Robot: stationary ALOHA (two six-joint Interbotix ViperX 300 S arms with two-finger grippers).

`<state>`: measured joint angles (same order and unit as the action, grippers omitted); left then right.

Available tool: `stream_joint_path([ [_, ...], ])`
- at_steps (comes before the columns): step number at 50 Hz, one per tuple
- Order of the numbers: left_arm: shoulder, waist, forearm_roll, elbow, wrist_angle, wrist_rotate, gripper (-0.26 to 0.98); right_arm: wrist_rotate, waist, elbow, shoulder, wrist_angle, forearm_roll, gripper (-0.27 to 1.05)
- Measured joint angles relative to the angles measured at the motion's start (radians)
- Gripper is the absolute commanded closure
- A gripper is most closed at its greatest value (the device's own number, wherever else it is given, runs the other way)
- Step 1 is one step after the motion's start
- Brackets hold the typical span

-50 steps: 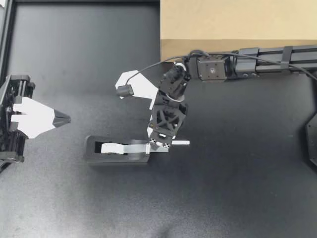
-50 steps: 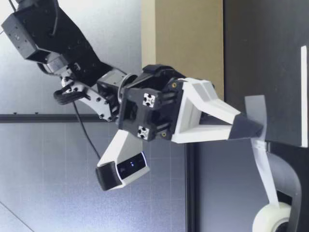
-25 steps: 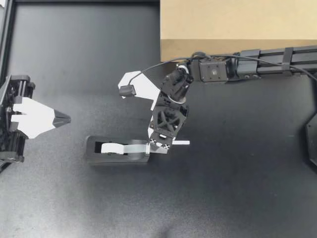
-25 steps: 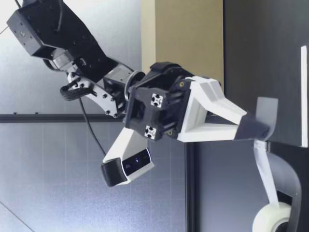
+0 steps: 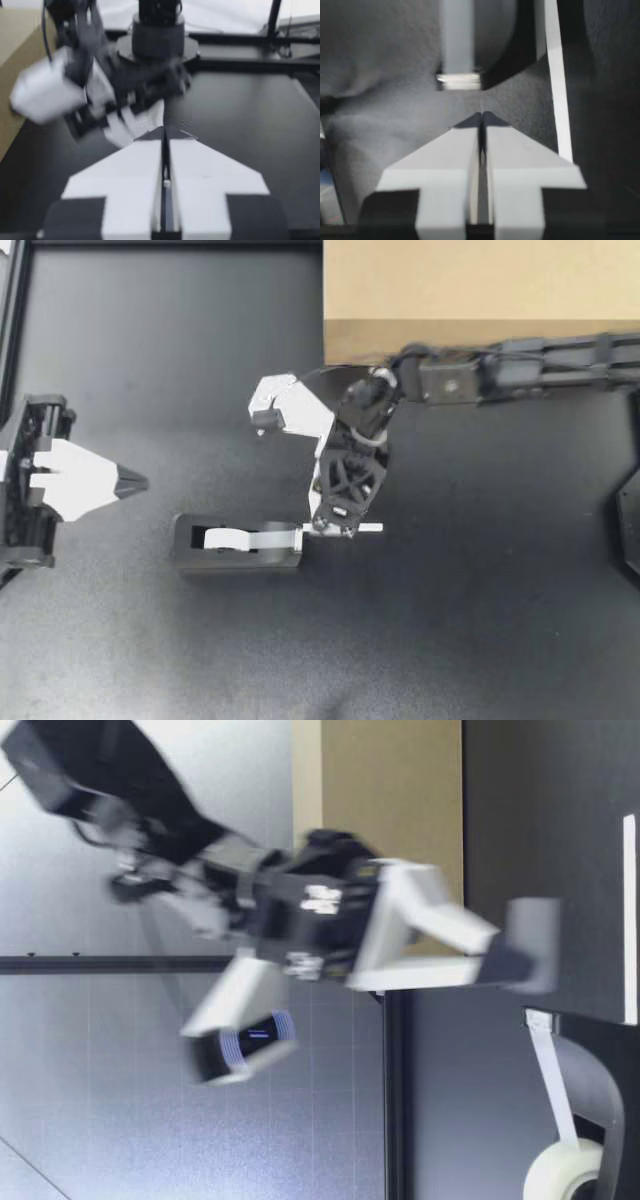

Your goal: Cut a small piece of tape from the tape dispenser then place it on the cardboard box's edge.

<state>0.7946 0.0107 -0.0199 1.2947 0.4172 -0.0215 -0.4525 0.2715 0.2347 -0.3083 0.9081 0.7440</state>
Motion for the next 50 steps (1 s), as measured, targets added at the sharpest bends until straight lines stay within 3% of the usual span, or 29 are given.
stream_joint_path([
  [12,-0.155,0.0,-0.048,-0.072,0.0,0.0,0.86,0.017,0.0,0.0,0.149,-0.054,-0.095,0.86],
  [27,-0.318,0.002,-0.054,-0.179,0.0,0.0,0.83,0.018,-0.037,-0.003,0.227,-0.075,-0.129,0.86],
  [35,-0.38,0.0,-0.054,-0.222,0.002,-0.002,0.68,0.018,-0.041,-0.011,0.256,-0.1,-0.158,0.86],
  [44,-0.428,0.002,-0.063,-0.264,0.003,-0.003,0.37,0.018,-0.041,-0.02,0.272,-0.12,-0.167,0.86],
  [50,-0.459,0.002,-0.083,-0.284,0.041,-0.003,0.34,0.014,-0.043,-0.029,0.272,-0.133,-0.169,0.86],
])
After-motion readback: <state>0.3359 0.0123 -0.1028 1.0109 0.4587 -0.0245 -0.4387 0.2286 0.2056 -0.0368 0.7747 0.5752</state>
